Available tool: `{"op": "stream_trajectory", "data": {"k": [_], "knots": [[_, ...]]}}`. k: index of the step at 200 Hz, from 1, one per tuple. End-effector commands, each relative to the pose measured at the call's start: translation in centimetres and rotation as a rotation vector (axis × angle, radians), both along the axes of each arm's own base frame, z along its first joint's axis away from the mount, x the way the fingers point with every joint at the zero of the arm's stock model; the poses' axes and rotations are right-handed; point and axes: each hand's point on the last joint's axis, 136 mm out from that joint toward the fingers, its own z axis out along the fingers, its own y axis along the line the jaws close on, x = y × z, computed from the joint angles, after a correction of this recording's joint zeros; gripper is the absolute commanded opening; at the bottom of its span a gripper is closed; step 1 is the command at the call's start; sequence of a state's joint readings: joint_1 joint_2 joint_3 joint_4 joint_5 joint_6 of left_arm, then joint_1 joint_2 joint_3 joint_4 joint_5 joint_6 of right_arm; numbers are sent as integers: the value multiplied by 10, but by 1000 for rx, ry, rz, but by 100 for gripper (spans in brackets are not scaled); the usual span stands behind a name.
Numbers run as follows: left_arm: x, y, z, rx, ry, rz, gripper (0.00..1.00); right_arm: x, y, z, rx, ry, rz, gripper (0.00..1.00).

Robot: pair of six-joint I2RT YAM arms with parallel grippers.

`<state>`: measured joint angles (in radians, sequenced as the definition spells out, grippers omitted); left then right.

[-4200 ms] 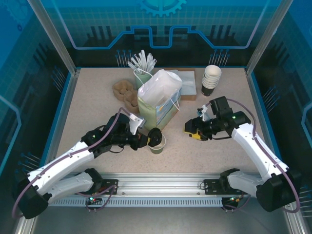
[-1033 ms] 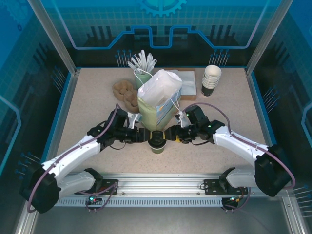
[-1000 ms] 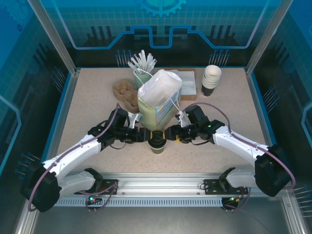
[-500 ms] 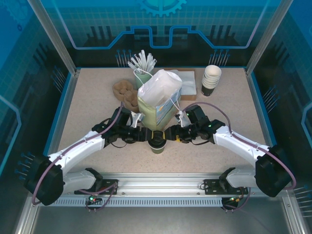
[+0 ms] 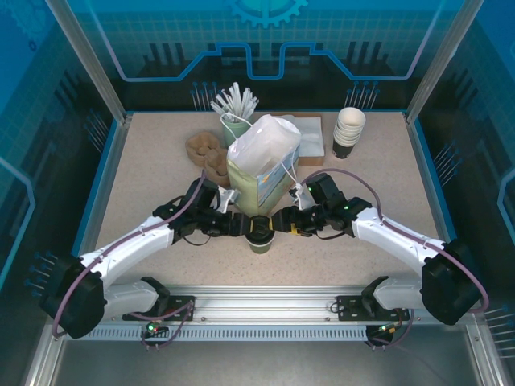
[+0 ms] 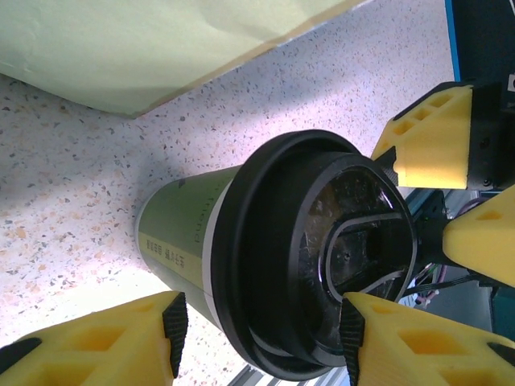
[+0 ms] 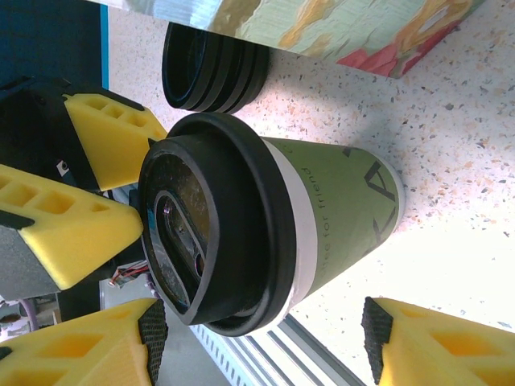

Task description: Pack the takeout coffee

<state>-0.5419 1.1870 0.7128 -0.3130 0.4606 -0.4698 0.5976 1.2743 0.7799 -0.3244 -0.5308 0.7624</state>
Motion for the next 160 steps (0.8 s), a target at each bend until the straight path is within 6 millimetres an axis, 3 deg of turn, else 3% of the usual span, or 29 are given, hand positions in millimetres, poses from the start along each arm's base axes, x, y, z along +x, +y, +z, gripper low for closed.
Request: {"op": "stream_trajectory", "data": {"k": [1, 160], "knots": [[-6, -1, -3, 22, 13, -30, 54, -3, 5, 11, 13, -26, 29, 68], [-26, 2, -1, 53, 24, -57, 54, -4, 8, 12, 20, -27, 42, 68]]}}
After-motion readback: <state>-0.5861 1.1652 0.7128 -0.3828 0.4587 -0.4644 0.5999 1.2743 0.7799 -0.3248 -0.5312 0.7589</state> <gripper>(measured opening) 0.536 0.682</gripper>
